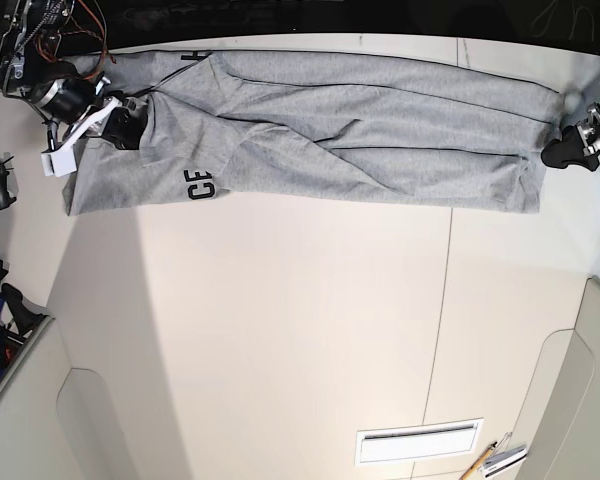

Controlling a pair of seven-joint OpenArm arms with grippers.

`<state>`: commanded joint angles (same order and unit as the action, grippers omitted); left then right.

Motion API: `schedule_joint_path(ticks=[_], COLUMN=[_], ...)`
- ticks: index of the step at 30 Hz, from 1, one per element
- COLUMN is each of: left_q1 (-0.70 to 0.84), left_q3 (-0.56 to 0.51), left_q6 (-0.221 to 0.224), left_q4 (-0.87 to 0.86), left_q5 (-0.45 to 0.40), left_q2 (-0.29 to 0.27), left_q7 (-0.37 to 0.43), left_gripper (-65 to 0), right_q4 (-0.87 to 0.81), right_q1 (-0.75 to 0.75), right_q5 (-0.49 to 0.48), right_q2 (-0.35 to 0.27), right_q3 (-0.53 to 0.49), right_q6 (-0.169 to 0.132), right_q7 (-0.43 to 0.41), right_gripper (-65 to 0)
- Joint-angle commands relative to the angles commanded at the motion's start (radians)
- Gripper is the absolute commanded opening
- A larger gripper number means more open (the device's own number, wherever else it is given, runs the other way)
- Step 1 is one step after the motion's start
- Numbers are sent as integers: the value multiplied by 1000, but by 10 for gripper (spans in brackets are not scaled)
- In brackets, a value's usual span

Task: Fold the T-shirt properly
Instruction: 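Lower the folded hem and open both grippers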

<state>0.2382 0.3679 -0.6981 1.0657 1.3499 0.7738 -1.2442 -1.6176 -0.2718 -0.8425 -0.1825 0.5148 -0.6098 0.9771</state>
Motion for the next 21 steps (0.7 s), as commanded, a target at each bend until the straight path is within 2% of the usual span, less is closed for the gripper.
schedule_joint_path(ticks=[4, 9, 13, 16, 17, 20, 21], left_q1=[-6, -17, -20, -19, -19, -19, -20], left_q3=[0, 0, 0, 0, 0, 0, 0], left_q6=[0, 0, 0, 0, 0, 0, 0], left_q4=[0, 2, 5, 27, 34, 50, 53], left_q5=[0, -8, -17, -92, -121, -165, -167], left_q2=[-62, -124, -128, -128, -128, -128, -128], left_q7=[37, 43, 44, 87, 105, 135, 137], left_gripper=[-177, -177, -178, -196, -241, -488, -539], right_q4=[0, 0, 0, 0, 0, -1, -1], right_q1=[0, 0, 0, 0, 2, 3, 3], right_q5=[-48, -48, -49, -56, -58, -60, -60], right_q2=[0, 0, 0, 0, 0, 0, 0], right_q3=[0, 0, 0, 0, 0, 0, 0], right_q6=[0, 0, 0, 0, 0, 0, 0], right_q7=[9, 14, 15, 15, 15, 15, 15], right_gripper=[-650, -650, -650, -650, -650, -650, -650])
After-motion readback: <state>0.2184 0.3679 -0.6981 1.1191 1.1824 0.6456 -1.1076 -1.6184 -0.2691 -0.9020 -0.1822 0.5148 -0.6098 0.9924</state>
